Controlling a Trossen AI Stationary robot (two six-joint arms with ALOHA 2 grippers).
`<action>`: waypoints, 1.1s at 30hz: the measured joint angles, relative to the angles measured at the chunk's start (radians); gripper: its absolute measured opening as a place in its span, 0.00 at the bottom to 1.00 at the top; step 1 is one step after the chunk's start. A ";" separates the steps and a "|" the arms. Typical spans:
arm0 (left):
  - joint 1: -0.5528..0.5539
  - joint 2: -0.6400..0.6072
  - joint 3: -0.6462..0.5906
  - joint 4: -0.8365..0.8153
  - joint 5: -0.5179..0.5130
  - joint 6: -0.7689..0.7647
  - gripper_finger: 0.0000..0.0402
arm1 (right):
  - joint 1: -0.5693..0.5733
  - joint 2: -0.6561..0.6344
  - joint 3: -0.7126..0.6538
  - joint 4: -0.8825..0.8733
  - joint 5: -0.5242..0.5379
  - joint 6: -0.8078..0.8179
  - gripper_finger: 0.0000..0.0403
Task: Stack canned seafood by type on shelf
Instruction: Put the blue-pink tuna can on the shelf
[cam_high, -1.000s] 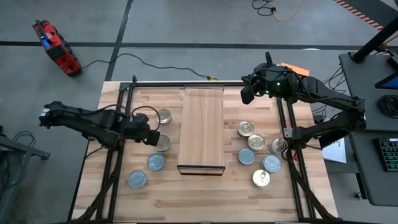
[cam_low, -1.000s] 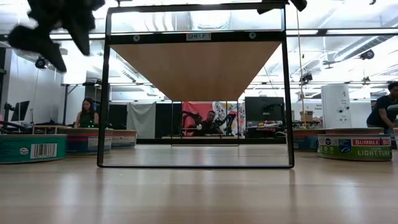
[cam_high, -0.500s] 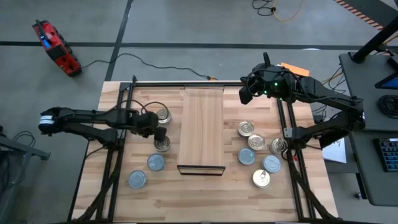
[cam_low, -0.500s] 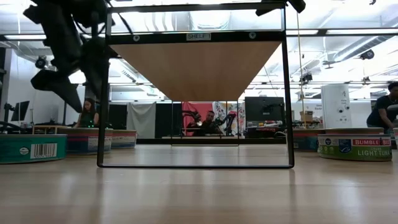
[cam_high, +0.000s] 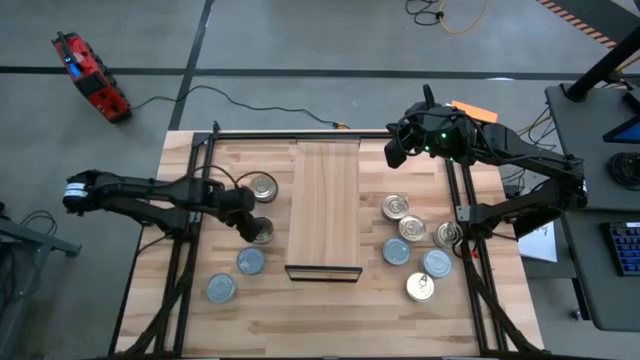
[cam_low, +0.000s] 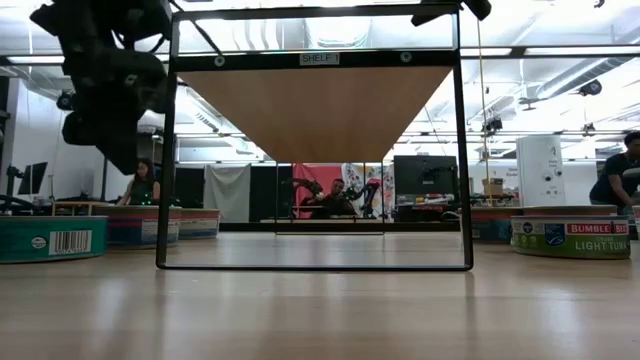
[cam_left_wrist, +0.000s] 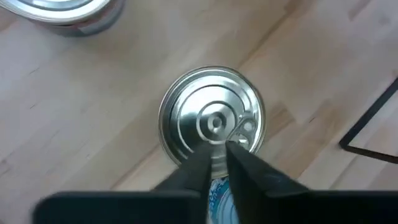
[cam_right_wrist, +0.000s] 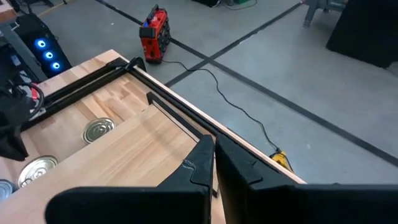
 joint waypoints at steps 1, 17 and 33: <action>0.000 0.000 -0.008 0.000 -0.005 -0.002 0.04 | 0.000 0.000 0.000 0.000 0.000 -0.004 0.02; -0.008 0.001 -0.099 0.069 0.005 -0.012 0.00 | -0.001 0.000 -0.001 0.000 0.016 -0.037 0.02; -0.045 0.002 -0.131 0.068 0.018 -0.003 0.00 | -0.001 0.000 -0.001 -0.001 0.028 -0.045 0.02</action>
